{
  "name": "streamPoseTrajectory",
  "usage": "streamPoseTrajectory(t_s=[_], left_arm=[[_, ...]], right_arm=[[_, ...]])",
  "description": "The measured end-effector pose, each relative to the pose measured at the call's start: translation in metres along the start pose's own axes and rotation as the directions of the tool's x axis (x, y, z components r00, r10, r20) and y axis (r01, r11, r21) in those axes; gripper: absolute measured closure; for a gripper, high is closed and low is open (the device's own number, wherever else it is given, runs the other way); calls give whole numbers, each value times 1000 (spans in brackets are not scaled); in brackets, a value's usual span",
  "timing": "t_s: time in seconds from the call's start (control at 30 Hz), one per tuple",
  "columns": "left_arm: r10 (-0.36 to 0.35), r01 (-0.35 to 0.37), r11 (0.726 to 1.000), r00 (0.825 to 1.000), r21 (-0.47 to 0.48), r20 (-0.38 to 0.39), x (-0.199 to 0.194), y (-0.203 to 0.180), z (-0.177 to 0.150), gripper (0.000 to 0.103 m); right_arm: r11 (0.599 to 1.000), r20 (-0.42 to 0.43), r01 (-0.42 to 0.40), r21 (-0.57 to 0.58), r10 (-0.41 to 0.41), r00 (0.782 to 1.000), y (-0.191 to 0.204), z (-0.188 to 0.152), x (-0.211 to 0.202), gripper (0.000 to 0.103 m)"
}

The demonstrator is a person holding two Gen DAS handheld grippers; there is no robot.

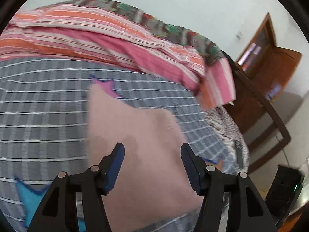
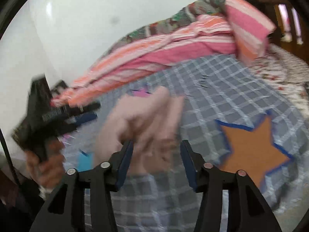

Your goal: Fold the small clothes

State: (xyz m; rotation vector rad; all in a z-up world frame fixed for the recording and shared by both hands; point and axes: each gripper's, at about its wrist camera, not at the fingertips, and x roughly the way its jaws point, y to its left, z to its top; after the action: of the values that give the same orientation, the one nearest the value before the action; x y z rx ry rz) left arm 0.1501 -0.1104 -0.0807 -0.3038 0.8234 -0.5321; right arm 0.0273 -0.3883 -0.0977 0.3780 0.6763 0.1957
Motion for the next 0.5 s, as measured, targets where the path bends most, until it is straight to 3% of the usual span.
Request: streamPoseTrajectory(t_s=[0.07, 0.13, 0.23, 0.3, 0.33, 0.4, 0.5], left_arm=[[37, -37, 999, 999, -10, 1, -9, 22, 1, 45], [58, -58, 998, 998, -32, 1, -13, 42, 2, 45], [69, -68, 994, 998, -81, 0, -8, 69, 2, 45], [90, -91, 991, 996, -101, -12, 1, 80, -3, 45], [94, -96, 989, 995, -111, -22, 5, 88, -5, 45], [89, -94, 987, 995, -132, -40, 9, 99, -10, 45], [77, -82, 985, 996, -150, -40, 11, 111, -12, 45]], right_arm=[[998, 6, -61, 28, 61, 998, 6, 9, 17, 41], [996, 0, -66, 58, 66, 998, 10, 17, 39, 40], [993, -58, 13, 113, -6, 998, 8, 24, 80, 41], [988, -121, 53, 144, -36, 992, 4, 21, 109, 52], [988, -144, 49, 149, -28, 989, 3, 20, 118, 73], [992, -131, 52, 118, -37, 991, 7, 18, 122, 77], [996, -1, -20, 82, 20, 1000, 6, 15, 92, 83]])
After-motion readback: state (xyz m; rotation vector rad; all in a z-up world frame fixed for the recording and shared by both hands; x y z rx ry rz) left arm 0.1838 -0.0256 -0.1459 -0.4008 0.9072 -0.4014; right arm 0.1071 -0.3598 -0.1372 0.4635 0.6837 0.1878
